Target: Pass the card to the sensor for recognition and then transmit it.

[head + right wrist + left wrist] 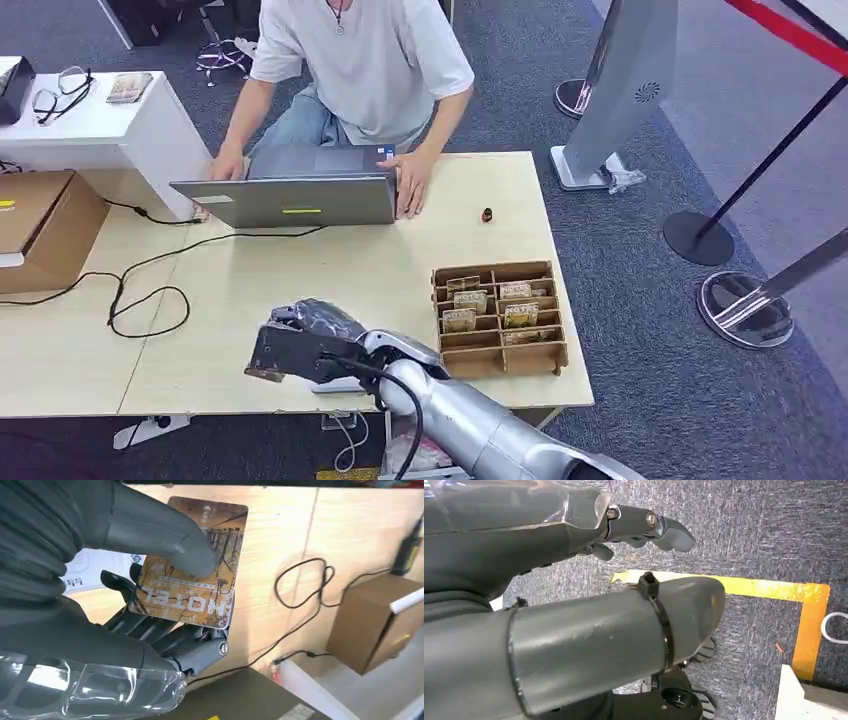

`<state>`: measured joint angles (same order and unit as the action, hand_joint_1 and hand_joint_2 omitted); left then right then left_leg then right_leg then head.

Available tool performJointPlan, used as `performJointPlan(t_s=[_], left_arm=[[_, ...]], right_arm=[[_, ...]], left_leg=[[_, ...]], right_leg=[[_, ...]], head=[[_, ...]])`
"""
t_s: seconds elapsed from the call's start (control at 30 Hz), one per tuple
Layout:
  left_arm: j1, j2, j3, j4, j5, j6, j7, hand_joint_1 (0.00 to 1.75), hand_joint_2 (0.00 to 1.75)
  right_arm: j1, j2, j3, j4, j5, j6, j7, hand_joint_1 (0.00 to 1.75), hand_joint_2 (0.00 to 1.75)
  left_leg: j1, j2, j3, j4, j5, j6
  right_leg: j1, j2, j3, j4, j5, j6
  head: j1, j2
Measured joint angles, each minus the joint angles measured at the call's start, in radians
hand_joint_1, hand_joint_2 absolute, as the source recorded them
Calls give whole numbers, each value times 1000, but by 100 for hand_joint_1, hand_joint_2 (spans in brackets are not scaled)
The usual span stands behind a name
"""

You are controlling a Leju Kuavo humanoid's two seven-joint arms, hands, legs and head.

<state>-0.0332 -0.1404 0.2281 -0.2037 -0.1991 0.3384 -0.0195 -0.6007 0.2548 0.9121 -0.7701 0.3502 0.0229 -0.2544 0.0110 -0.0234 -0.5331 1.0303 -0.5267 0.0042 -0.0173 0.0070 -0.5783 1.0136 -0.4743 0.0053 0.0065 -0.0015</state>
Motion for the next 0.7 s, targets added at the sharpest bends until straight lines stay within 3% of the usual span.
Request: performJointPlan(t_s=[0.4,0.7], left_arm=[[-4,0,0,0,-4,1,9,0,0],[-4,2,0,0,-6,-11,21,0,0]], right_arm=[[-44,30,24,169,100,-119,42,175,175],[-53,32,40,230,181,-154,93,175,175]], left_leg=[[0,0,0,0,0,0],[0,0,0,0,0,0]], right_leg=[[0,0,0,0,0,0],[0,0,0,0,0,0]], head=[[0,0],[0,0]])
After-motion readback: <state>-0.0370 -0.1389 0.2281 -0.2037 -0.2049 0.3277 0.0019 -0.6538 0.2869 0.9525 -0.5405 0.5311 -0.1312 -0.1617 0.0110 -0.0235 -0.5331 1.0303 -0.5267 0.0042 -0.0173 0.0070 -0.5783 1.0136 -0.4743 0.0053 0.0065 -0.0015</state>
